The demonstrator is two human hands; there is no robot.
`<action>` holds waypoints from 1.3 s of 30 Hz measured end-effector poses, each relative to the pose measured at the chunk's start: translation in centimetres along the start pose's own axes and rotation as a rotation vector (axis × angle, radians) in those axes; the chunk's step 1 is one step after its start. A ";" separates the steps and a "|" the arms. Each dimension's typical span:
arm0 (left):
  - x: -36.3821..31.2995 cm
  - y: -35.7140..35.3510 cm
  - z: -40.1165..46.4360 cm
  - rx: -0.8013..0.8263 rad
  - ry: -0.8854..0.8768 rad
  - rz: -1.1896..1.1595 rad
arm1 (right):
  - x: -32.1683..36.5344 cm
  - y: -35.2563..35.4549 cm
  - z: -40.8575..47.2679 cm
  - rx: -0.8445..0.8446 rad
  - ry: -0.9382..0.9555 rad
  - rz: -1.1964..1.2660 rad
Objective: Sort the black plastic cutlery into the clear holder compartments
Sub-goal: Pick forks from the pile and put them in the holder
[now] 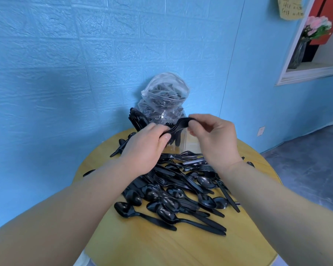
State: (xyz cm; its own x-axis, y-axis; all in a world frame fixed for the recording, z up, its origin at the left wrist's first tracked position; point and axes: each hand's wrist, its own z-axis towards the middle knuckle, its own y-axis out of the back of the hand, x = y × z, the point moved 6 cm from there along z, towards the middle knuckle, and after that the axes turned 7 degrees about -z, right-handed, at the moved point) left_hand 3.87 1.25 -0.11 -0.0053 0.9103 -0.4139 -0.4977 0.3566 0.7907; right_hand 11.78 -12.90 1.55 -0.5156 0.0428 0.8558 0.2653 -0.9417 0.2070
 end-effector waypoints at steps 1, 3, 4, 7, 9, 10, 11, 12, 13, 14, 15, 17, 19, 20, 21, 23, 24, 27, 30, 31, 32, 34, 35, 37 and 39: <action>0.1 0.2 0.8 -0.019 0.003 -0.002 | 0.6 0.7 0.9 -0.054 0.075 -0.061; 0.5 0.4 2.1 -0.037 0.010 0.024 | 2.1 2.1 3.0 -0.156 0.271 -0.215; 0.7 0.2 2.8 -0.030 0.013 0.049 | 2.8 2.5 4.1 -0.197 0.380 -0.314; 1.4 -1.0 4.4 0.026 0.015 0.106 | 3.3 2.2 6.9 -0.221 0.580 -0.532; 1.7 -2.0 5.4 0.067 0.010 0.116 | 2.6 0.9 8.1 -0.167 0.626 -0.589; 1.9 -2.5 5.8 0.085 0.009 0.119 | 2.0 0.2 8.5 -0.134 0.639 -0.608; 2.2 -2.9 6.2 0.101 0.009 0.124 | 1.3 -0.7 8.7 -0.100 0.647 -0.625; 2.5 -3.3 6.5 0.110 0.011 0.133 | 0.7 -1.5 8.9 -0.063 0.649 -0.640; 2.8 -3.6 6.8 0.114 0.014 0.145 | 0.0 -2.2 9.1 -0.022 0.647 -0.658; 3.2 -3.9 7.1 0.115 0.018 0.157 | -0.7 -2.9 9.3 0.028 0.633 -0.682; 3.5 -4.1 7.3 0.118 0.025 0.167 | -1.4 -3.5 9.5 0.086 0.609 -0.711; 3.9 -4.5 7.4 0.126 0.035 0.176 | -2.8 -4.5 9.7 0.208 0.559 -0.770; 4.2 -4.8 7.5 0.124 0.036 0.172 | -4.1 -5.2 9.6 0.314 0.504 -0.815; 4.3 -4.9 7.5 0.116 0.029 0.165 | -4.6 -5.4 9.6 0.353 0.464 -0.827; 4.4 -5.0 7.5 0.107 0.021 0.159 | -5.0 -5.5 9.5 0.391 0.426 -0.827; 4.6 -5.2 7.4 0.095 0.010 0.147 | -6.1 -5.7 9.2 0.479 0.377 -0.837; 4.6 -5.3 7.4 0.090 0.007 0.143 | -6.5 -5.8 9.0 0.516 0.371 -0.857; 4.8 -5.2 7.4 0.069 -0.001 0.132 | -7.3 -6.1 8.6 0.548 0.395 -0.883; 4.9 -5.1 7.3 0.037 -0.013 0.106 | -7.2 -6.4 8.5 0.518 0.425 -0.856; 5.0 -5.2 7.3 0.031 -0.014 0.100 | -7.3 -6.5 8.4 0.516 0.435 -0.858; 5.0 -5.2 7.3 0.030 -0.014 0.097 | -7.3 -6.6 8.2 0.520 0.438 -0.868; 5.1 -5.2 7.2 0.030 -0.014 0.096 | -7.5 -6.6 7.8 0.532 0.441 -0.893; 5.0 -5.1 7.0 0.025 -0.018 0.091 | -7.5 -6.4 7.6 0.530 0.438 -0.896; 4.7 -4.9 6.5 -0.001 -0.040 0.076 | -7.0 -6.0 7.3 0.509 0.433 -0.871; 4.2 -4.4 5.8 -0.046 -0.082 0.078 | -6.3 -5.3 6.7 0.485 0.437 -0.843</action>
State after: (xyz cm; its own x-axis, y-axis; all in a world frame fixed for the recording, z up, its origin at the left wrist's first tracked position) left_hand 11.05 4.76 -2.75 0.0242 0.9497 -0.3124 -0.5374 0.2758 0.7969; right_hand 19.11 -5.95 -1.75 -0.9062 0.4044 0.1239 -0.0670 -0.4266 0.9020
